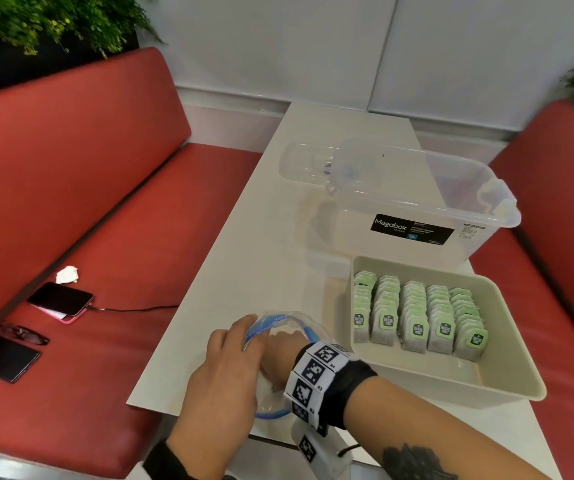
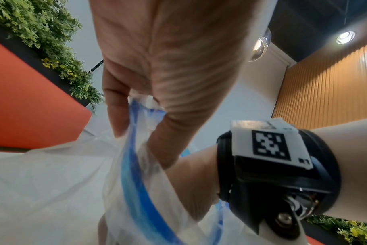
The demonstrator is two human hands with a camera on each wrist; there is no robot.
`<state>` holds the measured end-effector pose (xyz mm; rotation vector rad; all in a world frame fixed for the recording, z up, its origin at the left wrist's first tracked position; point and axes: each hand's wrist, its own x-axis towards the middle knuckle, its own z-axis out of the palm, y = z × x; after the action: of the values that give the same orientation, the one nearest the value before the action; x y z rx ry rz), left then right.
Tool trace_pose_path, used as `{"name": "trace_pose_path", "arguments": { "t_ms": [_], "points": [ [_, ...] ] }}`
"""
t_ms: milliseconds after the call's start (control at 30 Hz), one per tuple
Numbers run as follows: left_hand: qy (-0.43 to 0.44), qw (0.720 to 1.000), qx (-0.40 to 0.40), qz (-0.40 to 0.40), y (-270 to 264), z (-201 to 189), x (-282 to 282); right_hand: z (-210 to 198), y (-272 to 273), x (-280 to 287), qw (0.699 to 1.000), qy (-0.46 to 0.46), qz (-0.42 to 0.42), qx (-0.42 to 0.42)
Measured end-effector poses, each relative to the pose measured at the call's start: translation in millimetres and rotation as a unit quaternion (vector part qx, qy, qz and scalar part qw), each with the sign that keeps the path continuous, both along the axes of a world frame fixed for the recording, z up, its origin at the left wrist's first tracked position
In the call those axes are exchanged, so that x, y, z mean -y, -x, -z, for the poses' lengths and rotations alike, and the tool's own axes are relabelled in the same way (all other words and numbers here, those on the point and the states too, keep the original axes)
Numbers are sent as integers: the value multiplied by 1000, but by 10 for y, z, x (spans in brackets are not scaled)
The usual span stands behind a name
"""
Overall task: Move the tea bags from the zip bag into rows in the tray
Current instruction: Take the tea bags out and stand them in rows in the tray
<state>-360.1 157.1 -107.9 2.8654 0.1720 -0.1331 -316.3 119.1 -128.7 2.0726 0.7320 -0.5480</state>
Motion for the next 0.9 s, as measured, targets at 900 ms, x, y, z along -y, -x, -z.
{"name": "trace_pose_path", "arguments": {
  "t_ms": [900],
  "points": [
    [180,980,33,-83,-350,41,-202,-528,-784,816,606,-734,240,-190]
  ]
}}
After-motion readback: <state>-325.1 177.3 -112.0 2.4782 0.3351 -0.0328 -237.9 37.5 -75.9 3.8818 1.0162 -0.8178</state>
